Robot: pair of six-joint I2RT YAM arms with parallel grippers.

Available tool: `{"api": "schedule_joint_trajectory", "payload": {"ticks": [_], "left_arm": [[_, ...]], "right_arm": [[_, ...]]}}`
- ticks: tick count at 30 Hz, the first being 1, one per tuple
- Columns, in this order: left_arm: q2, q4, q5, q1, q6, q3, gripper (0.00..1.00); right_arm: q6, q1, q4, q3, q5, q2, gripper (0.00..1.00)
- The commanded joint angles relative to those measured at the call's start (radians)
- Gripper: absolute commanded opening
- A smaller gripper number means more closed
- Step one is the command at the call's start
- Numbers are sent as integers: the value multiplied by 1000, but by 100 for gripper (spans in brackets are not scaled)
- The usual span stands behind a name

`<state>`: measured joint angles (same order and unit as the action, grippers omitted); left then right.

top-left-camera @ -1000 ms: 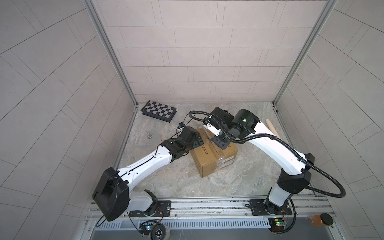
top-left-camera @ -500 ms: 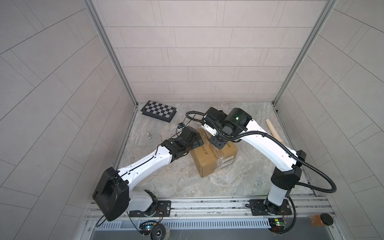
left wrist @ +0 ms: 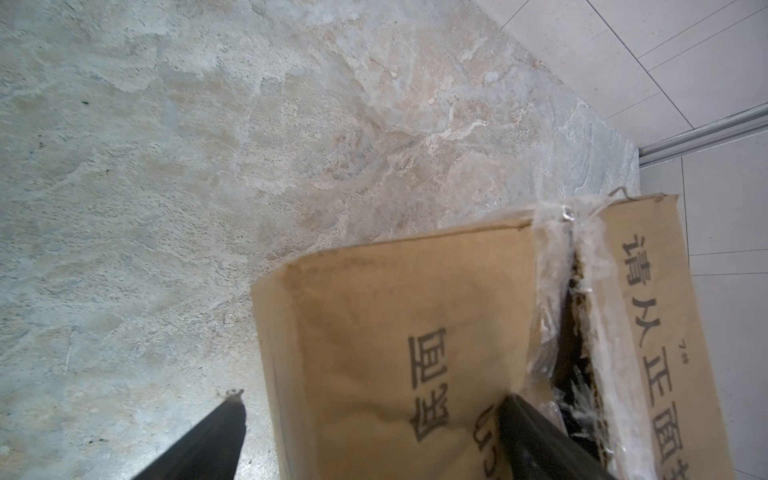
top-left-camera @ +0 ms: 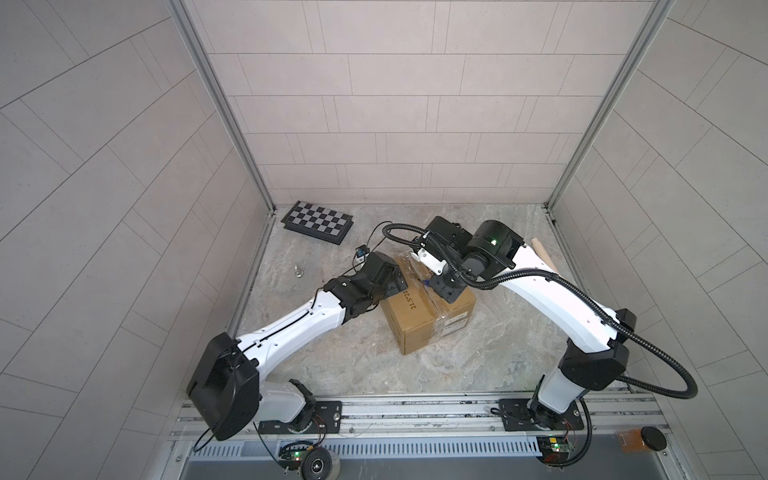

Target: Unpack the express box

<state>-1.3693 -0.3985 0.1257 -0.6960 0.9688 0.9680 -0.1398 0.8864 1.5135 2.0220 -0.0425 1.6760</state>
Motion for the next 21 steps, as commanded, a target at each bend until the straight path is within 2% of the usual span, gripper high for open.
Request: {"api": "schedule_joint_trajectory", "payload": {"ticks": [1, 8, 12, 16, 21], "left_arm": [[-114, -299, 69, 14, -27, -85, 98], [-100, -281, 61, 13, -33, -76, 98], [-87, -280, 62, 13, -35, -68, 98], [-92, -283, 63, 13, -34, -67, 98], [-102, -299, 82, 16, -18, -77, 98]], "right_arm": [[-7, 25, 150, -9, 138, -13, 0], [2, 25, 93, 27, 124, 80, 0], [-23, 29, 134, 98, 122, 168, 0], [-32, 36, 130, 84, 155, 144, 0], [-56, 36, 212, 85, 152, 100, 0]]}}
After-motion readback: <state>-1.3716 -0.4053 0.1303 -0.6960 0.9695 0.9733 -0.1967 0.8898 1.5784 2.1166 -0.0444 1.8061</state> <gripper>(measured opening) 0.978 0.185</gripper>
